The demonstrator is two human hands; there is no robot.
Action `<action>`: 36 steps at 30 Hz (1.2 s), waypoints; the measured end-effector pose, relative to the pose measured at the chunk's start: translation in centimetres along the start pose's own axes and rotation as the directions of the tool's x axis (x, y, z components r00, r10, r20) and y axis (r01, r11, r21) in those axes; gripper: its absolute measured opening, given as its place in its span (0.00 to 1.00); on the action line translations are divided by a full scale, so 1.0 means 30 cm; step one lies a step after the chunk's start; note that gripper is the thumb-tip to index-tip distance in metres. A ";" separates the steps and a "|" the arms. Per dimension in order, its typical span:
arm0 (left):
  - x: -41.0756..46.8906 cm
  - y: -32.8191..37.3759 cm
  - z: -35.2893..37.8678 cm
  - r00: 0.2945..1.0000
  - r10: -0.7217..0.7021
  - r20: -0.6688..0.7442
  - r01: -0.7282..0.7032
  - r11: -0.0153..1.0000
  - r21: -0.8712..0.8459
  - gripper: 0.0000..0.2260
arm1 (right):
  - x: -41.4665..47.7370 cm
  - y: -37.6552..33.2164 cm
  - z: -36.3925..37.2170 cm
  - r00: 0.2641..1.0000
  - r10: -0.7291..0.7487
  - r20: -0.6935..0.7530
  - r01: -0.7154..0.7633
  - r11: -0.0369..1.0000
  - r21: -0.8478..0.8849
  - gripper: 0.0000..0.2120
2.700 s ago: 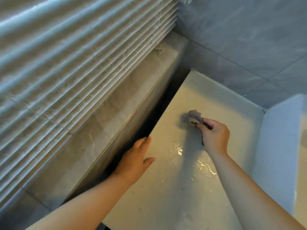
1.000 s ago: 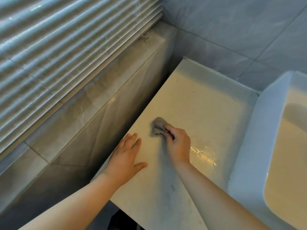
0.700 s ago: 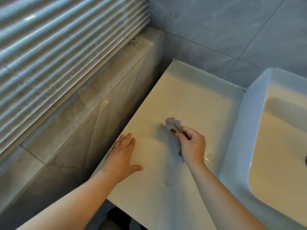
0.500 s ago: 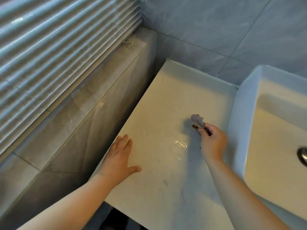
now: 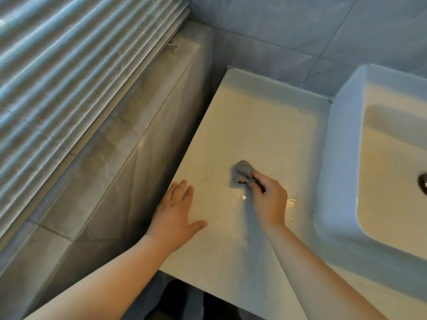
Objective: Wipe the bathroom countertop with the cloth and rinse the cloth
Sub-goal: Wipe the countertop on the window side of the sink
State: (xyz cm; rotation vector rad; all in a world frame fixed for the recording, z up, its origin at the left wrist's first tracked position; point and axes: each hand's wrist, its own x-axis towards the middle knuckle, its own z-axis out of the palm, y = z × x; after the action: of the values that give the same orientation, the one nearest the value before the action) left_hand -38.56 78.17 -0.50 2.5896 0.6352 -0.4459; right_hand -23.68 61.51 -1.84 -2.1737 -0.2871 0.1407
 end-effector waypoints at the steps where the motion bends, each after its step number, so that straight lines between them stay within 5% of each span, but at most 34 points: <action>1: 0.001 -0.002 -0.001 1.000 0.003 0.006 -0.003 1.000 0.009 0.42 | -0.022 -0.005 0.012 1.000 0.003 0.023 -0.003 1.000 -0.006 0.13; 6: 0.001 -0.002 -0.007 0.999 0.019 0.026 -0.019 1.000 0.022 0.42 | -0.075 -0.037 0.014 0.988 0.138 0.067 -0.146 0.982 0.124 0.09; 10: -0.004 -0.013 -0.006 0.999 0.032 0.037 -0.033 0.999 0.040 0.42 | -0.077 -0.030 -0.081 0.946 0.221 -0.235 -0.177 0.965 0.194 0.08; 14: -0.006 -0.015 -0.007 0.998 0.034 0.043 -0.036 0.999 0.039 0.42 | -0.041 0.061 -0.213 0.886 0.162 -0.435 -0.188 0.982 -0.017 0.10; 18: -0.004 -0.020 -0.007 0.998 0.037 0.050 -0.038 0.999 0.032 0.42 | -0.055 0.137 -0.210 0.941 0.123 -0.316 -0.229 0.918 -0.324 0.07; 23: -0.004 -0.025 -0.009 0.997 0.044 0.060 -0.047 0.998 0.045 0.42 | -0.084 0.172 -0.138 0.938 0.099 -0.332 -0.227 0.900 -0.372 0.10; 29: -0.007 -0.028 -0.003 0.997 0.051 0.056 -0.054 0.997 0.051 0.42 | -0.086 0.154 -0.120 0.963 0.040 -0.268 -0.147 0.908 -0.392 0.31; 36: -0.002 -0.042 0.004 0.996 0.070 0.053 -0.073 0.996 0.049 0.40 | -0.067 0.178 -0.125 0.970 0.004 -0.244 -0.143 0.820 -0.555 0.21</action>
State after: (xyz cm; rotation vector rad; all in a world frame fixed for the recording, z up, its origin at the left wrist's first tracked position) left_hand -39.26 79.11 -0.99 2.6301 0.5181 -0.5093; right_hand -24.03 55.06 -4.03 -2.7717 -0.1123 -0.1861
